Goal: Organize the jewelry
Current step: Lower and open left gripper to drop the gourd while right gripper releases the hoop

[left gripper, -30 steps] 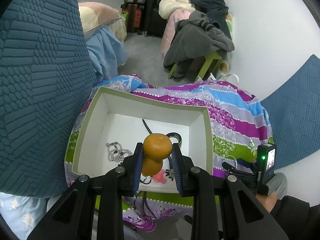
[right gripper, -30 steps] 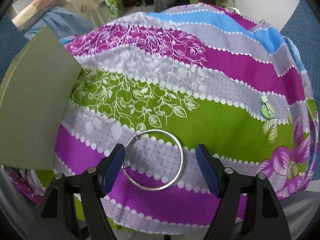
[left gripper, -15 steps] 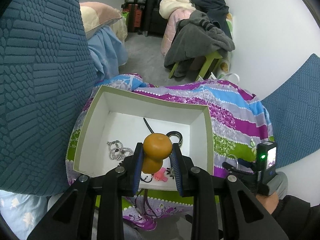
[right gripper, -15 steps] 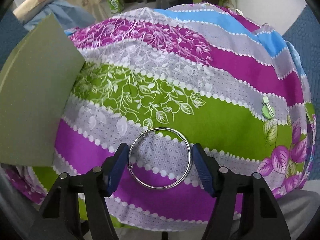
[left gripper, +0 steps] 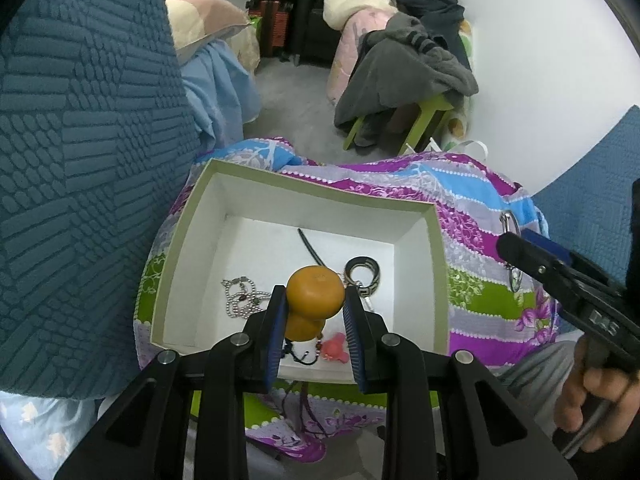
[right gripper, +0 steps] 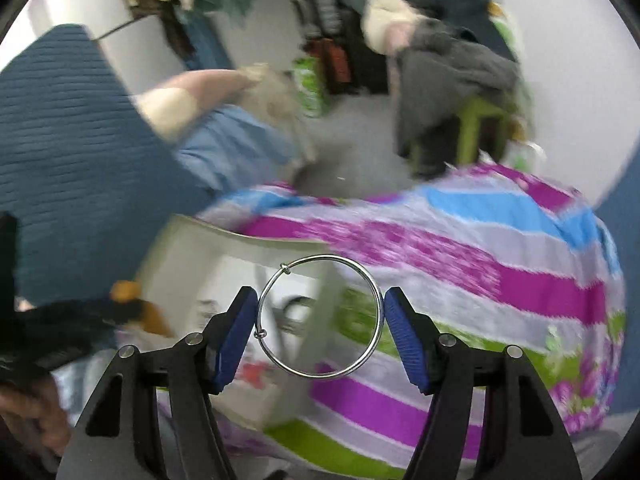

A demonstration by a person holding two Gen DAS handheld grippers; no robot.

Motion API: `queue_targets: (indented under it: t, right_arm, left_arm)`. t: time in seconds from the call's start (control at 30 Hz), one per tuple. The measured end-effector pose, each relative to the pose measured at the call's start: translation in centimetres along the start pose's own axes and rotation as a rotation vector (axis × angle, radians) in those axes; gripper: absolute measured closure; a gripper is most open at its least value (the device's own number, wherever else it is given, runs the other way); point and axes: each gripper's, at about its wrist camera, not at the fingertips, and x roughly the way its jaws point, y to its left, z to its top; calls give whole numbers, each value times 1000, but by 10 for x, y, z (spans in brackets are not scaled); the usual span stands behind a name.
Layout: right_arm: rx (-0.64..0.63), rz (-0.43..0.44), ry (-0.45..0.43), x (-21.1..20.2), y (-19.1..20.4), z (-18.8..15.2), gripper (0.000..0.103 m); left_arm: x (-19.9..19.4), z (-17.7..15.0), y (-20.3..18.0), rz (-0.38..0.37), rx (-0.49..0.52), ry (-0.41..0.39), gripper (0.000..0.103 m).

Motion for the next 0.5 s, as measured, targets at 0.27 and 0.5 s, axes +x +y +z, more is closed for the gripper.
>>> queue_targets:
  t: [0.27,0.5]
  right_arm:
    - [-96,55,93,50,42,-9,39]
    - [-114,38,159,77,41,-25,39]
  left_arm:
    - [23,-2,21,20,-15,37,75]
    - [42,-5,30,24,-16,71,75]
